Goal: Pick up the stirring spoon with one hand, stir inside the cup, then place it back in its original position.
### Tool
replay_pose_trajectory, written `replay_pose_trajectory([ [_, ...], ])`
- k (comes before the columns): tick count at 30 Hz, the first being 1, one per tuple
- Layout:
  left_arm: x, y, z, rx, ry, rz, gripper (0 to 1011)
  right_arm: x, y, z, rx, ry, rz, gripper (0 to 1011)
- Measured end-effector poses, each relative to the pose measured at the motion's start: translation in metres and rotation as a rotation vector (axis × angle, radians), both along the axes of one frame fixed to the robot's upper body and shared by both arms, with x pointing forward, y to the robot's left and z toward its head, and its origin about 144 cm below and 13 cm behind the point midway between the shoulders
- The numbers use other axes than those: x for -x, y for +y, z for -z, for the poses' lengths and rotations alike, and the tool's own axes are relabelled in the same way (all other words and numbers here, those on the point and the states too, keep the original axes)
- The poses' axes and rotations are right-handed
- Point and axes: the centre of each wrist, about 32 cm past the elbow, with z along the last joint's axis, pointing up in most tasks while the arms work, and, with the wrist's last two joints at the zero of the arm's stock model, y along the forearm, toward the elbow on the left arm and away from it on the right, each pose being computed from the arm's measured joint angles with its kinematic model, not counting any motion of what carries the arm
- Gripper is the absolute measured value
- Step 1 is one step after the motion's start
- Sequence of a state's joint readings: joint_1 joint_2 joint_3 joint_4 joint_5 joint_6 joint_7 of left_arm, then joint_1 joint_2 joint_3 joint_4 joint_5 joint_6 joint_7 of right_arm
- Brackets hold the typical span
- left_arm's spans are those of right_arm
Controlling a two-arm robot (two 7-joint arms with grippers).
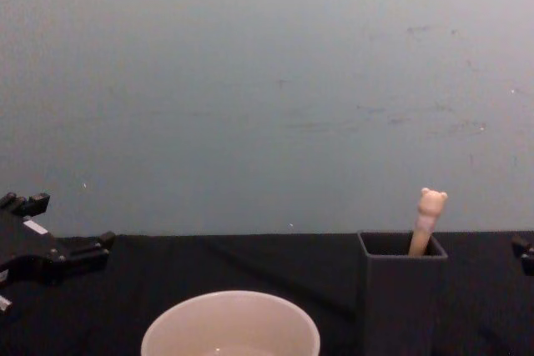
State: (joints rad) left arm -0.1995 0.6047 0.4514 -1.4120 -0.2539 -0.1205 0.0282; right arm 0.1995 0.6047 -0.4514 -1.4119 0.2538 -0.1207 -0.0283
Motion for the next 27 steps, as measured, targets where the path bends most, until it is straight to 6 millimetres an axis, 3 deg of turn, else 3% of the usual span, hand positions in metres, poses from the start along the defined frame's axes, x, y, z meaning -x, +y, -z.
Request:
replay_pose_trajectory([
  [27, 0.0000, 0.0000, 0.0000, 0.000, 0.000, 0.000, 1001, 0.0000, 0.0000, 0.0000, 0.000, 0.000, 0.000, 1000],
])
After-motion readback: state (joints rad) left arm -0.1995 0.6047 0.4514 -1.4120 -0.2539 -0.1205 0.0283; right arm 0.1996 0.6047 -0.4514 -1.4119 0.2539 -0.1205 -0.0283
